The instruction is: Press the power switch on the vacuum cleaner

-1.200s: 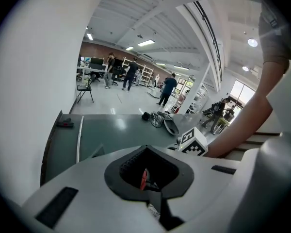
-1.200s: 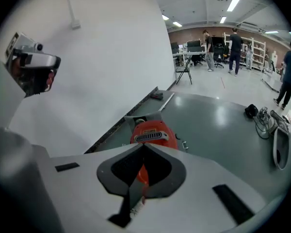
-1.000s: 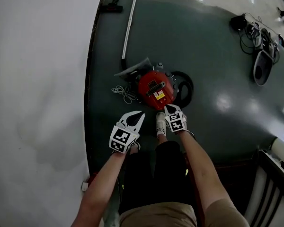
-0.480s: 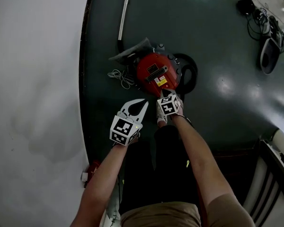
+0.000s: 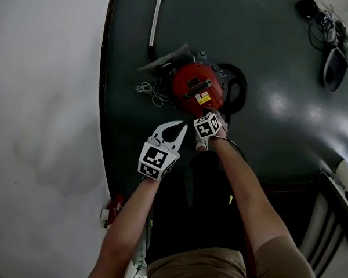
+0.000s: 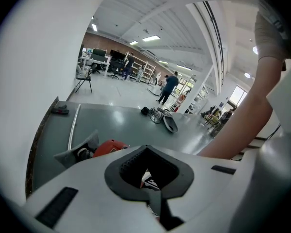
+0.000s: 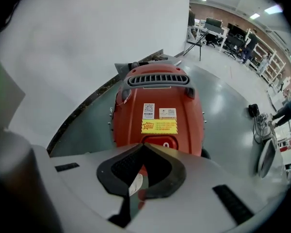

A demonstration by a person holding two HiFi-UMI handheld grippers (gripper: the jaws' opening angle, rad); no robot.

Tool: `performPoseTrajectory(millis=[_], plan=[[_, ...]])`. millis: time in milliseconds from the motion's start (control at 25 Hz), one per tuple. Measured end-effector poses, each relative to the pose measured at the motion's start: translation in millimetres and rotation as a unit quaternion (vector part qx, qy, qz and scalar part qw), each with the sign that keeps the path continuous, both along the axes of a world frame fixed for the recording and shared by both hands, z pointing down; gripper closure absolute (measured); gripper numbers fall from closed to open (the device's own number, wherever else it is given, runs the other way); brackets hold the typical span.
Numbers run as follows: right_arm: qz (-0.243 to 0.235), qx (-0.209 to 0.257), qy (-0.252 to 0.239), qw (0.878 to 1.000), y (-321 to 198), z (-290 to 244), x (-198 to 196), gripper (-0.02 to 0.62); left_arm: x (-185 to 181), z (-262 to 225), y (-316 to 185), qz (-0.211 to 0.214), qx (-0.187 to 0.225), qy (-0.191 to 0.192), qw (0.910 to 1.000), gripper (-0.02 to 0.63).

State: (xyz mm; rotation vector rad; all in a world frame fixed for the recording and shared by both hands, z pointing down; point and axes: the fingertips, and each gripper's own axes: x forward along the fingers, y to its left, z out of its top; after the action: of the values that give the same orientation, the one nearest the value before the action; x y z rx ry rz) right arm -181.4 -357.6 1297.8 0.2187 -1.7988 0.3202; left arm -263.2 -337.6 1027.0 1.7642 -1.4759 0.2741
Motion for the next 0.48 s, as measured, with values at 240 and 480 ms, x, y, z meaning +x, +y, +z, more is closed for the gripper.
performPoseTrajectory(millis=[240,480], plan=[[0.092,-0.024,-0.096,0.991,-15,-61,11,0.583,2,-39,12,0.008,0.018,0.003,0.9998,0.601],[0.183,0.026,-0.232,0.955,-10,-233,42,0.583,7,-132,47,0.038,0.053,0.000,0.9978,0.601]])
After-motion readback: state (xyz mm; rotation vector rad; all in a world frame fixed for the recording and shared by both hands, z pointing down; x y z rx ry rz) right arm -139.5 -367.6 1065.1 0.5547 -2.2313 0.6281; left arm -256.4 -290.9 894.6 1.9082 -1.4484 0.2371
